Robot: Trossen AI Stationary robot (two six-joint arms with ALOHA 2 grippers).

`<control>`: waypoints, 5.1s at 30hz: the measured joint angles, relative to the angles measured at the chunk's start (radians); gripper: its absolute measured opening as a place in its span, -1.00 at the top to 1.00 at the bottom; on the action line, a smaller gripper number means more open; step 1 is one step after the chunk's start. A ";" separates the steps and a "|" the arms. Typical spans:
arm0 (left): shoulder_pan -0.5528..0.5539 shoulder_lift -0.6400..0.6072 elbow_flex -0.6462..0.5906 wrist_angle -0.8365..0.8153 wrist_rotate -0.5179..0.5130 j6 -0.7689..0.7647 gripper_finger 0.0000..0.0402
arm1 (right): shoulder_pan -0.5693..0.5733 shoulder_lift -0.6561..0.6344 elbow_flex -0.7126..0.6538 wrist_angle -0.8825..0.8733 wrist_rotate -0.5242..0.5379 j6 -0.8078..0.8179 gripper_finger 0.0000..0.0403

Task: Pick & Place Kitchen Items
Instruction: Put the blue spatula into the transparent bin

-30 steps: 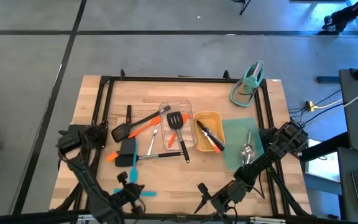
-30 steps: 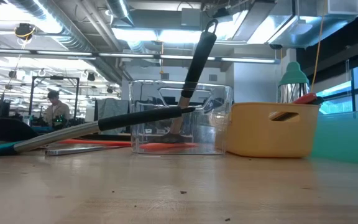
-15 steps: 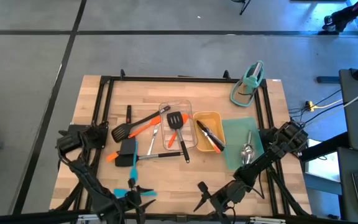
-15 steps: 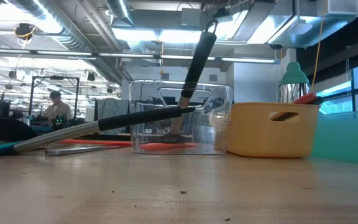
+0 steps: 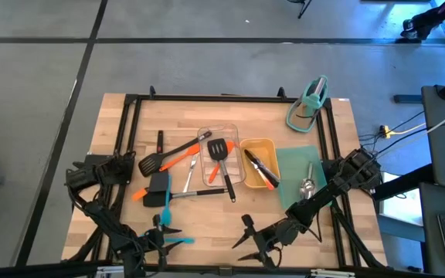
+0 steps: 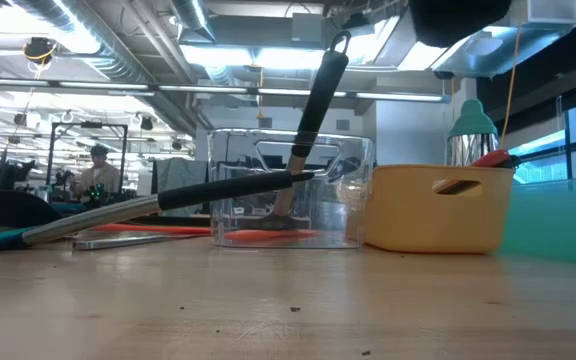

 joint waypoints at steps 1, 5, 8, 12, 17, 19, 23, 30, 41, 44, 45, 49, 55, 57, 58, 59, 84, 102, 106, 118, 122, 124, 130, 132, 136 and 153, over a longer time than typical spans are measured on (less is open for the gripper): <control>0.001 0.000 -0.008 -0.002 0.004 0.000 0.17 | -0.006 0.000 0.000 -0.002 0.000 0.004 0.07; 0.005 0.000 -0.032 0.020 0.016 0.000 0.18 | -0.025 0.000 0.000 -0.017 0.000 0.029 0.07; 0.005 0.000 -0.049 0.039 0.030 0.001 0.17 | -0.034 0.000 0.000 -0.020 0.000 0.034 0.07; 0.005 0.000 -0.082 0.122 0.067 0.022 0.16 | -0.036 0.000 0.000 -0.020 0.000 0.035 0.07; 0.005 0.048 -0.107 0.321 0.053 0.116 0.16 | -0.038 0.000 0.000 -0.029 0.000 0.034 0.07; 0.012 0.084 -0.106 0.369 0.052 0.124 0.16 | -0.042 0.000 0.000 -0.031 0.000 0.037 0.07; 0.020 0.132 -0.102 0.419 0.060 0.184 0.16 | -0.053 0.000 0.000 -0.038 0.000 0.058 0.07; 0.033 0.136 -0.101 0.402 0.094 0.196 0.20 | -0.065 0.000 0.000 -0.039 -0.001 0.061 0.07; 0.057 0.142 -0.102 0.358 0.078 0.130 0.67 | -0.069 0.000 0.000 -0.040 0.000 0.063 0.07; 0.060 0.142 -0.102 0.359 0.073 0.131 0.67 | -0.069 0.000 0.000 -0.034 0.003 0.070 0.07; 0.060 0.141 -0.102 0.359 0.070 0.132 0.67 | -0.069 0.000 0.000 -0.033 0.012 0.082 0.07; 0.066 0.121 -0.104 0.359 0.076 0.134 0.67 | -0.072 0.000 0.000 -0.033 0.023 0.138 0.07; 0.075 0.098 -0.107 0.362 0.095 0.129 0.69 | -0.075 0.000 0.000 -0.034 0.023 0.237 0.07; 0.080 0.098 -0.110 0.388 0.094 0.148 0.71 | -0.074 0.000 0.000 -0.034 0.023 0.245 0.07; 0.082 0.098 -0.110 0.404 0.092 0.159 0.71 | -0.072 0.000 0.000 -0.034 0.023 0.246 0.07; 0.085 0.097 -0.111 0.420 0.091 0.173 0.71 | -0.070 0.000 0.000 -0.034 0.023 0.247 0.07; 0.227 0.095 -0.111 0.761 0.105 0.576 0.77 | -0.047 0.000 0.000 -0.173 0.108 0.310 0.07; 0.293 0.091 -0.050 0.875 0.177 0.815 0.99 | -0.054 0.124 0.015 -0.170 0.122 0.487 0.07; 0.292 0.091 -0.050 0.849 0.173 0.805 1.00 | -0.052 0.124 0.028 -0.170 0.122 0.481 0.07; 0.213 0.071 -0.050 0.763 0.176 0.717 0.89 | -0.057 0.167 0.044 -0.121 0.238 0.397 0.07; 0.169 0.031 -0.050 0.722 0.114 0.719 0.82 | -0.082 0.246 0.123 -0.101 0.244 0.366 0.07; 0.148 0.014 -0.050 0.694 0.076 0.711 0.80 | -0.096 0.287 0.185 -0.114 0.242 0.348 0.07; 0.099 0.006 -0.050 0.690 -0.013 0.707 0.79 | -0.127 0.382 0.403 -0.345 0.206 0.287 0.07; 0.088 0.006 -0.050 0.690 -0.017 0.695 0.79 | -0.133 0.401 0.459 -0.442 0.234 0.278 0.07; 0.066 0.006 -0.050 0.691 -0.029 0.670 0.79 | -0.144 0.409 0.497 -0.517 0.297 0.273 0.07; 0.032 0.006 -0.050 0.699 -0.070 0.619 0.82 | -0.218 0.488 0.490 -0.370 0.077 0.331 0.07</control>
